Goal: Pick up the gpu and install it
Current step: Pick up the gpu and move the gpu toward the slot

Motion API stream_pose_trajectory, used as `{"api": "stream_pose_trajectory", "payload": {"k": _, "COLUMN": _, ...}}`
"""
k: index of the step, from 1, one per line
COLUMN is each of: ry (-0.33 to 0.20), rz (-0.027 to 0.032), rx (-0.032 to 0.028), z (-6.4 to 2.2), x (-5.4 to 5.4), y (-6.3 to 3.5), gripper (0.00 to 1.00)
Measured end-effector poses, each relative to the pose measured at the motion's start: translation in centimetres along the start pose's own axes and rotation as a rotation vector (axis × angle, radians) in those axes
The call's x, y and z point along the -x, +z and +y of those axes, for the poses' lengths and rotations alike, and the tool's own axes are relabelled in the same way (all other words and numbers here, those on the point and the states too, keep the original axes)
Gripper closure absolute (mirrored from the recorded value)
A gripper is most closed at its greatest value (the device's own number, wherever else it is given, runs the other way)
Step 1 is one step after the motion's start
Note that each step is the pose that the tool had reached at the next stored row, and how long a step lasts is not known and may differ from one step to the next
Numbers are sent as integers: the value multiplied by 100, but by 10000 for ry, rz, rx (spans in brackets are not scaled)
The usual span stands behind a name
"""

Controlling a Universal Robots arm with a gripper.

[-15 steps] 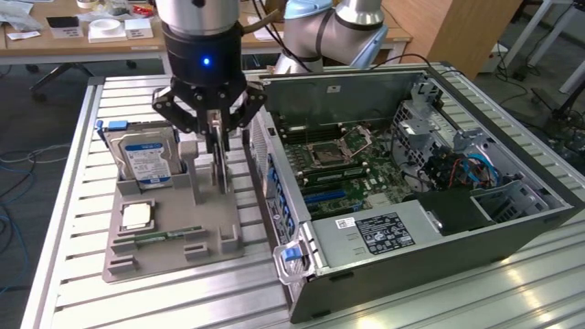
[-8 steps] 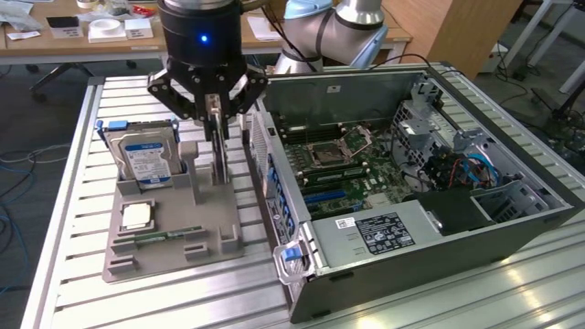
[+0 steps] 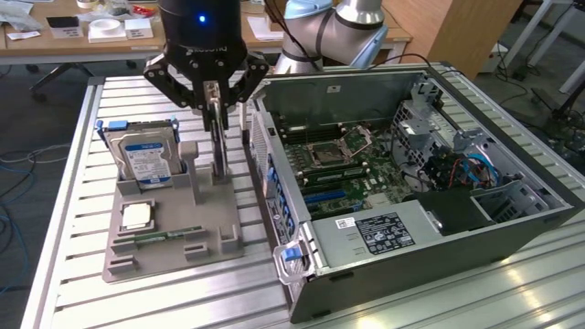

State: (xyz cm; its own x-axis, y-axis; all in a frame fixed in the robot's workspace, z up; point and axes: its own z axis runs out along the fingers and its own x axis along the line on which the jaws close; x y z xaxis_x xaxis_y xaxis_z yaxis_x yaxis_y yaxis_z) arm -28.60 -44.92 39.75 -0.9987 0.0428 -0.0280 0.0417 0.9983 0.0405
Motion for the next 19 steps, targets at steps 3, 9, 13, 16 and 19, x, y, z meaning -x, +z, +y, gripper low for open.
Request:
{"api": "stream_pose_trajectory", "payload": {"k": 3, "ry": 0, "rz": -1, "rx": 0, "z": 3, "x": 2, "y": -62, "gripper": 73}}
{"api": "stream_pose_trajectory", "payload": {"k": 9, "ry": 0, "rz": -2, "rx": 1, "z": 5, "x": 3, "y": -122, "gripper": 73}}
{"api": "stream_pose_trajectory", "payload": {"k": 13, "ry": 0, "rz": -1, "rx": 0, "z": 5, "x": 3, "y": -123, "gripper": 73}}
{"api": "stream_pose_trajectory", "payload": {"k": 16, "ry": 0, "rz": -1, "rx": 0, "z": 5, "x": 3, "y": -122, "gripper": 73}}
{"api": "stream_pose_trajectory", "payload": {"k": 19, "ry": 1, "rz": 0, "rx": -2, "z": 6, "x": 6, "y": -123, "gripper": 73}}
